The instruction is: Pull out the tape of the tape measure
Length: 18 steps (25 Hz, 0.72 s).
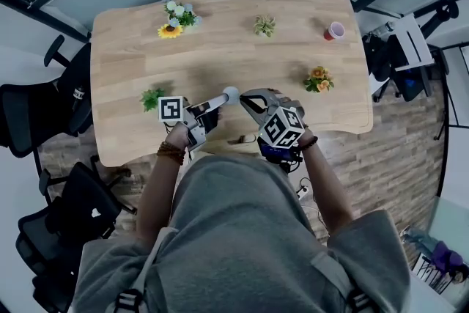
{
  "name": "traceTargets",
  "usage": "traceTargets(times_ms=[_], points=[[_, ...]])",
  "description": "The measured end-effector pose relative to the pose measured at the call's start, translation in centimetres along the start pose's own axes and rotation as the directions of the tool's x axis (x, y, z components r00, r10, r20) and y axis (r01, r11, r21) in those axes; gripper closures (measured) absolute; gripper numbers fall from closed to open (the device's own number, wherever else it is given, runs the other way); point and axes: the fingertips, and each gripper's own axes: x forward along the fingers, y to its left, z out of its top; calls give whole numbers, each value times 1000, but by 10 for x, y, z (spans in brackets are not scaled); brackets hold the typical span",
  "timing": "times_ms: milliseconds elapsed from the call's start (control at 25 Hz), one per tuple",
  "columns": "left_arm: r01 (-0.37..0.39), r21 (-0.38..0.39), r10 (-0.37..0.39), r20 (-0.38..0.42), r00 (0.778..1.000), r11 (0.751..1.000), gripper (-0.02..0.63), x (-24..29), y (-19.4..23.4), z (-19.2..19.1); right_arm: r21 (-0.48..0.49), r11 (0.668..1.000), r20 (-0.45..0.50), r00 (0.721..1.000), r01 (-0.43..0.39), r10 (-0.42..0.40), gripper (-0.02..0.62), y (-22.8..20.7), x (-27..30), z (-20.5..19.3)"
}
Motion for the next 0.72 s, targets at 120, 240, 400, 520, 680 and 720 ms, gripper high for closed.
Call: traceTargets(times_ms=[120, 240, 400, 520, 680, 720], points=[[3, -6, -3, 13, 1000, 1000, 543, -2, 2, 1, 1, 1000, -18, 1000, -8, 8, 580, 0, 1, -4], [2, -23, -1, 34, 999, 1000, 542, -8, 6, 3, 6, 1000, -34, 999, -12, 12, 580, -1, 0, -11], [-17, -14, 18, 41, 999, 1000, 543, -14, 11, 6, 11, 1000, -43, 999, -23, 23, 580, -1, -1, -17], [-24, -22, 25, 46, 999, 999, 543, -14, 14, 8, -4, 1000, -53, 998, -26, 26, 580, 0, 0, -19], [-26, -38, 28, 52, 998, 999, 543, -13, 17, 9, -37, 999, -78, 997, -27, 24, 580, -1, 2, -23], [-26, -42, 28, 51, 998, 999, 543, -12, 18, 9, -45, 999, -84, 996, -27, 23, 580, -2, 3, -24]])
